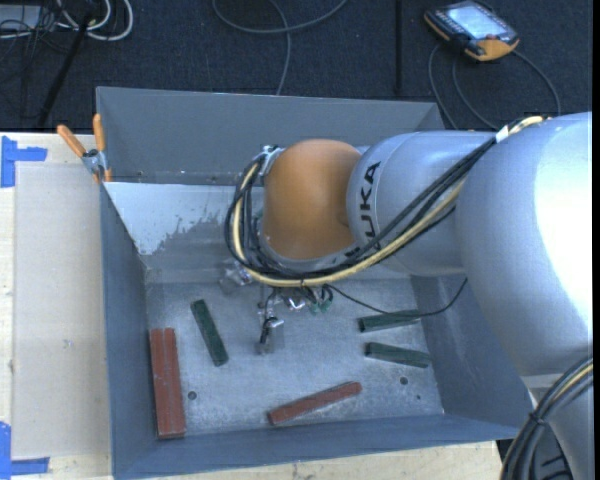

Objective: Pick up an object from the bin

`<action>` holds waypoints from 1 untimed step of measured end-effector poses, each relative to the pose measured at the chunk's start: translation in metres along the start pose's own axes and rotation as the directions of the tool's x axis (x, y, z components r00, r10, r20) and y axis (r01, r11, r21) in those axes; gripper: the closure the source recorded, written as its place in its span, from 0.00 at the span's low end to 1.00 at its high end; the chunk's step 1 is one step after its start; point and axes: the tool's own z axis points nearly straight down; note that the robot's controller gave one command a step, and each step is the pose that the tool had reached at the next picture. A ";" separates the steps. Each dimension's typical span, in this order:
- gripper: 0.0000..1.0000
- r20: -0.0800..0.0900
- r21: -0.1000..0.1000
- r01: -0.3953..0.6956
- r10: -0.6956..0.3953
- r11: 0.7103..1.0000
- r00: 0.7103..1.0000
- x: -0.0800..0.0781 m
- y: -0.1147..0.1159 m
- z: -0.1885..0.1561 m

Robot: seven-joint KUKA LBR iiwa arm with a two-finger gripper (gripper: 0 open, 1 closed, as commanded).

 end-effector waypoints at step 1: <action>0.00 -0.002 0.002 0.003 -0.003 1.000 1.000 0.016 0.043 -0.010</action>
Offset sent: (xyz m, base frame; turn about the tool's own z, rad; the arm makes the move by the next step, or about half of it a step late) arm 0.0094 0.0514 0.0007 -0.2349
